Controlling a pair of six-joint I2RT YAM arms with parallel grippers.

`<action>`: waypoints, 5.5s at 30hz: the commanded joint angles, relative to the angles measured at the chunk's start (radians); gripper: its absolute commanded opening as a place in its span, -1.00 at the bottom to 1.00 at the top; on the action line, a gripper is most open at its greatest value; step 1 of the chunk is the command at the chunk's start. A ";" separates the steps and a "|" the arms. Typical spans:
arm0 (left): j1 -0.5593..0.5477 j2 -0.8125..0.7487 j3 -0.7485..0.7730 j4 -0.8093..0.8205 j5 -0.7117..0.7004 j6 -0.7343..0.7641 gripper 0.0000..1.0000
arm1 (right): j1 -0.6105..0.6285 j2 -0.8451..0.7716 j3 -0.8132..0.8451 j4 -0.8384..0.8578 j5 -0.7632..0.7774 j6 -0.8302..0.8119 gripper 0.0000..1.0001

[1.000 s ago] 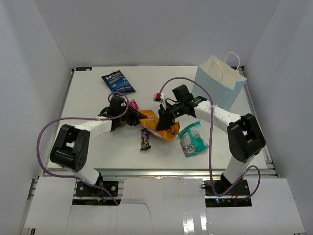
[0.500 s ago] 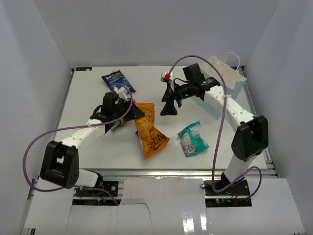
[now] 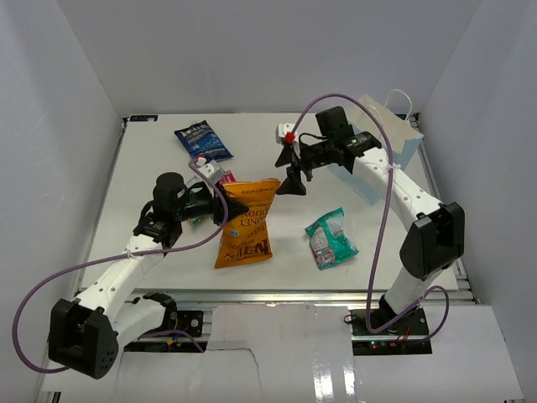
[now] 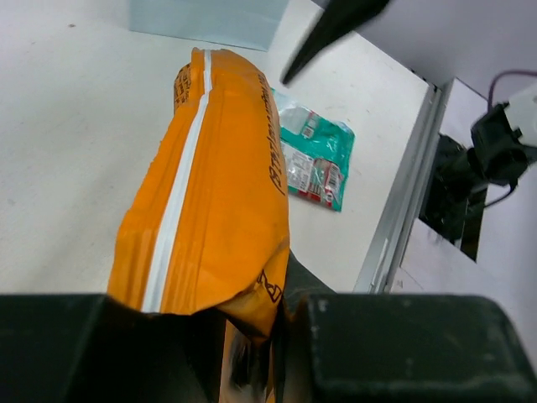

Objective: Place the snacks into the paper bag

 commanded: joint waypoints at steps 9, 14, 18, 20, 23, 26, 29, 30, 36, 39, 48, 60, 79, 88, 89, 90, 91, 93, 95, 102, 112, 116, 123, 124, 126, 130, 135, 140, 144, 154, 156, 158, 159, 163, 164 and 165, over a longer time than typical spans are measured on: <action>-0.009 -0.078 -0.010 0.018 0.185 0.119 -0.53 | 0.092 -0.014 0.131 -0.399 -0.178 -0.495 0.89; -0.007 -0.060 0.015 0.019 0.225 0.117 -0.53 | 0.157 -0.007 0.109 -0.296 -0.069 -0.381 0.91; -0.007 -0.071 0.021 0.025 0.246 0.116 -0.53 | 0.163 0.011 0.116 -0.261 -0.022 -0.353 0.94; -0.007 -0.074 0.021 0.034 0.251 0.108 -0.53 | 0.172 0.019 0.116 -0.265 -0.002 -0.353 1.00; -0.007 -0.078 0.012 0.068 0.248 0.085 -0.53 | 0.190 0.031 0.105 -0.284 0.006 -0.350 0.79; -0.007 -0.075 0.009 0.091 0.248 0.067 -0.52 | 0.206 0.039 0.099 -0.307 0.000 -0.342 0.49; -0.007 -0.068 0.010 0.093 0.243 0.063 -0.52 | 0.209 0.040 0.098 -0.327 -0.017 -0.342 0.20; -0.007 -0.065 0.010 0.094 0.239 0.062 -0.52 | 0.209 0.040 0.099 -0.334 -0.020 -0.345 0.12; -0.007 -0.066 0.024 0.094 0.176 0.010 -0.21 | 0.206 0.023 0.125 -0.423 -0.039 -0.379 -0.49; -0.007 -0.092 0.041 0.084 0.108 -0.029 0.32 | 0.189 -0.006 0.124 -0.443 -0.031 -0.383 -0.68; -0.009 -0.241 0.141 -0.074 -0.244 -0.142 0.90 | -0.004 -0.079 0.153 -0.449 -0.103 -0.272 -0.85; -0.007 -0.311 -0.052 -0.019 -0.455 -0.314 0.96 | -0.291 -0.064 0.644 -0.008 -0.108 0.300 -0.85; -0.007 -0.299 -0.080 -0.027 -0.507 -0.306 0.96 | -0.800 -0.181 0.495 0.388 0.084 0.511 -0.85; -0.006 -0.259 -0.076 -0.011 -0.484 -0.300 0.96 | -0.850 -0.242 0.402 0.192 0.096 0.296 -0.85; -0.007 -0.256 -0.080 -0.008 -0.484 -0.300 0.96 | -0.856 -0.244 0.400 0.169 0.098 0.247 -0.85; -0.006 -0.256 -0.082 -0.007 -0.482 -0.300 0.96 | -0.857 -0.242 0.406 0.114 0.093 0.223 -0.85; -0.006 -0.253 -0.082 -0.005 -0.481 -0.300 0.96 | -0.857 -0.241 0.409 0.082 0.090 0.194 -0.85; -0.007 -0.250 -0.083 -0.004 -0.478 -0.299 0.96 | -0.859 -0.239 0.415 -0.001 0.096 0.115 -0.85; -0.007 -0.249 -0.083 0.001 -0.476 -0.296 0.96 | -0.859 -0.234 0.417 -0.052 0.099 0.050 -0.85; -0.007 -0.230 -0.088 0.016 -0.461 -0.292 0.96 | -0.859 -0.222 0.386 -0.190 0.075 -0.047 -0.85; -0.006 -0.238 -0.097 0.018 -0.450 -0.292 0.96 | -0.859 -0.231 0.296 -0.219 0.095 -0.107 -0.85; -0.007 -0.233 -0.099 0.022 -0.446 -0.294 0.96 | -0.850 -0.196 0.308 -0.221 0.099 -0.101 -0.85; -0.007 -0.226 -0.092 0.019 -0.438 -0.300 0.96 | -0.762 -0.130 0.303 -0.212 0.164 -0.089 -0.81; -0.007 -0.229 -0.092 0.015 -0.439 -0.302 0.96 | -0.742 -0.125 0.296 -0.201 0.174 -0.086 -0.79; -0.007 -0.241 -0.092 0.002 -0.444 -0.300 0.96 | -0.729 -0.110 0.296 -0.195 0.191 -0.069 -0.66; -0.007 -0.262 -0.098 -0.007 -0.455 -0.303 0.96 | -0.704 -0.092 0.303 -0.204 0.190 -0.058 -0.27; -0.006 -0.259 -0.095 -0.011 -0.456 -0.309 0.96 | -0.693 -0.092 0.337 -0.205 0.179 -0.031 0.16; -0.006 -0.239 -0.080 -0.008 -0.450 -0.314 0.96 | -0.692 -0.081 0.447 -0.206 0.165 0.035 0.46; -0.006 -0.230 -0.071 -0.008 -0.447 -0.314 0.96 | -0.692 -0.075 0.489 -0.206 0.146 0.080 0.51; -0.007 -0.250 -0.075 -0.024 -0.456 -0.315 0.96 | -0.690 -0.096 0.458 -0.227 -0.061 0.083 0.42; -0.007 -0.249 -0.072 -0.027 -0.467 -0.332 0.96 | -0.621 -0.104 0.486 -0.297 -0.126 -0.027 0.41; -0.006 -0.241 -0.062 -0.072 -0.522 -0.383 0.96 | -0.466 -0.135 0.474 -0.406 -0.090 -0.122 0.41; -0.007 -0.229 -0.043 -0.093 -0.550 -0.406 0.96 | -0.404 -0.153 0.410 -0.408 -0.012 -0.144 0.40; -0.004 -0.201 0.019 -0.244 -0.706 -0.507 0.96 | -0.158 -0.231 0.177 -0.272 0.209 -0.045 0.40; -0.004 -0.201 0.029 -0.267 -0.725 -0.527 0.96 | -0.079 -0.234 0.124 -0.247 0.254 -0.017 0.41; -0.004 -0.203 0.035 -0.287 -0.740 -0.568 0.96 | -0.046 -0.236 0.068 -0.212 0.365 0.027 0.42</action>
